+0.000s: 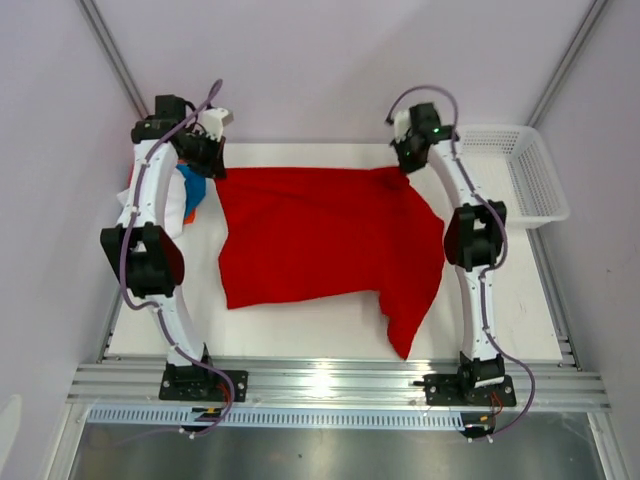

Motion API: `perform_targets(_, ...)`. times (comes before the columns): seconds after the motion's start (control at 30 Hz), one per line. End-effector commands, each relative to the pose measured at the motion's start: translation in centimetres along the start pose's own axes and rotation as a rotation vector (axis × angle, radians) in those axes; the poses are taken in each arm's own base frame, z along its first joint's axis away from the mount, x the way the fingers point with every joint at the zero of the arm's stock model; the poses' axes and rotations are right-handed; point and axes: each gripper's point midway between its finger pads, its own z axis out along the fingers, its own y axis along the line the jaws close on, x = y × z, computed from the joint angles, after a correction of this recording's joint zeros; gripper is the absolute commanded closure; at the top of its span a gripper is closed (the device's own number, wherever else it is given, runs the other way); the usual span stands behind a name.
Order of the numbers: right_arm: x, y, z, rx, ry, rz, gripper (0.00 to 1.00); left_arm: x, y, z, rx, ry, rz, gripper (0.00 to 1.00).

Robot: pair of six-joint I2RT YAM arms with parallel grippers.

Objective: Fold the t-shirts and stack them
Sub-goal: Flatten the tshirt out

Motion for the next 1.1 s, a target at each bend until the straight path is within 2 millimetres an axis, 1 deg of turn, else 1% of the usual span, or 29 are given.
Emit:
perform_targets(0.0,-4.1,-0.4,-1.5,0.175,-0.106,-0.163,1.00,-1.9,2.1,-2.0,-0.189,-0.046,0.129,1.00)
perform_targets(0.03,-3.1,-0.1,-0.3,0.194,-0.076,-0.194,1.00,-1.1,2.4,-1.3,-0.195,-0.026,0.125,1.00)
perform_targets(0.1,-3.4,0.0,0.7,0.218,-0.088,-0.219,1.00,-0.6,3.2,-0.5,-0.233,-0.018,0.140,1.00)
perform_targets(0.13,-2.8,0.1,1.8,0.216,-0.074,-0.225,1.00,-0.5,3.4,-0.4,-0.245,-0.017,0.142,1.00)
perform_targets(0.17,-3.2,0.2,2.0,0.225,-0.084,-0.234,1.00,0.0,3.5,0.0,-0.246,-0.005,0.141,1.00)
perform_targets(0.23,-3.0,0.2,2.8,0.234,-0.077,-0.240,1.00,0.0,4.0,0.2,-0.275,-0.004,0.147,1.00)
perform_targets(0.3,-3.6,0.2,3.0,0.245,-0.098,-0.239,1.00,-0.2,4.2,0.3,-0.294,-0.018,0.146,1.00)
perform_targets(0.37,-4.3,0.3,2.5,0.247,-0.123,-0.227,1.00,-0.5,4.0,-0.1,-0.303,-0.040,0.140,1.00)
perform_targets(0.4,-4.6,0.2,2.2,0.245,-0.134,-0.220,1.00,-1.4,4.1,-0.5,-0.319,-0.080,0.142,1.00)
perform_targets(0.43,-5.1,0.2,1.6,0.245,-0.154,-0.211,1.00,-1.7,4.0,-0.8,-0.325,-0.102,0.142,1.00)
perform_targets(0.47,-6.4,0.1,-0.2,0.253,-0.193,-0.192,1.00,-2.3,3.8,-1.4,-0.337,-0.131,0.140,1.00)
perform_targets(0.5,-6.9,0.1,-1.1,0.250,-0.214,-0.185,1.00,-3.0,3.5,-2.9,-0.362,-0.177,0.135,1.00)
perform_targets(0.53,-8.1,-0.2,-2.4,0.265,-0.256,-0.177,1.00,-4.6,3.9,-4.1,-0.406,-0.243,0.146,1.00)
perform_targets(0.57,-10.0,-0.5,-5.2,0.284,-0.316,-0.170,1.00,-5.7,4.0,-5.4,-0.438,-0.294,0.133,1.00)
perform_targets(0.6,-11.4,-1.1,-7.3,0.310,-0.365,-0.156,1.00,-7.3,3.6,-7.8,-0.474,-0.365,0.141,1.00)
perform_targets(0.63,-13.0,-1.6,-9.3,0.336,-0.420,-0.146,1.00,-9.0,3.8,-9.7,-0.523,-0.438,0.144,1.00)
perform_targets(0.67,-14.6,-2.0,-12.2,0.362,-0.480,-0.138,1.00,-10.0,3.6,-11.1,-0.542,-0.492,0.121,1.00)
perform_targets(0.7,-15.8,-2.5,-14.2,0.386,-0.523,-0.123,1.00,-11.9,2.8,-14.4,-0.576,-0.580,0.127,1.00)
perform_targets(0.73,-18.0,-2.8,-17.6,0.416,-0.605,-0.111,1.00,-13.0,2.4,-15.9,-0.589,-0.631,0.123,1.00)
perform_targets(0.77,-18.9,-2.9,-19.6,0.430,-0.647,-0.102,1.00,-14.1,1.8,-17.8,-0.597,-0.688,0.105,1.00)
perform_targets(0.8,-20.0,-3.0,-22.7,0.448,-0.706,-0.090,1.00,-14.8,1.0,-19.4,-0.605,-0.727,0.106,1.00)
perform_targets(0.83,-21.0,-3.1,-25.3,0.467,-0.765,-0.078,1.00,-15.7,0.2,-21.2,-0.609,-0.772,0.113,1.00)
perform_targets(0.87,-21.4,-3.0,-26.9,0.472,-0.796,-0.071,1.00,-16.3,-0.7,-22.4,-0.609,-0.805,0.112,1.00)
perform_targets(0.9,-21.9,-2.7,-30.2,0.480,-0.850,-0.063,1.00,-16.4,-1.4,-22.8,-0.601,-0.815,0.120,1.00)
perform_targets(0.93,-21.9,-2.1,-30.8,0.471,-0.859,-0.057,1.00,-16.6,-2.2,-24.4,-0.609,-0.837,0.131,1.00)
perform_targets(0.97,-21.8,-1.6,-31.5,0.460,-0.865,-0.058,1.00,-16.3,-3.9,-23.2,-0.559,-0.803,0.144,1.00)
perform_targets(1.0,-21.5,-1.1,-33.2,0.457,-0.881,-0.058,1.00,-16.0,-4.8,-23.1,-0.536,-0.798,0.153,1.00)
perform_targets(1.03,-21.1,-0.3,-33.0,0.432,-0.862,-0.059,1.00,-14.8,-5.6,-22.4,-0.511,-0.767,0.157,1.00)
perform_targets(1.07,-20.1,0.2,-31.8,0.400,-0.824,-0.064,1.00,-14.4,-6.8,-22.1,-0.491,-0.753,0.182,1.00)
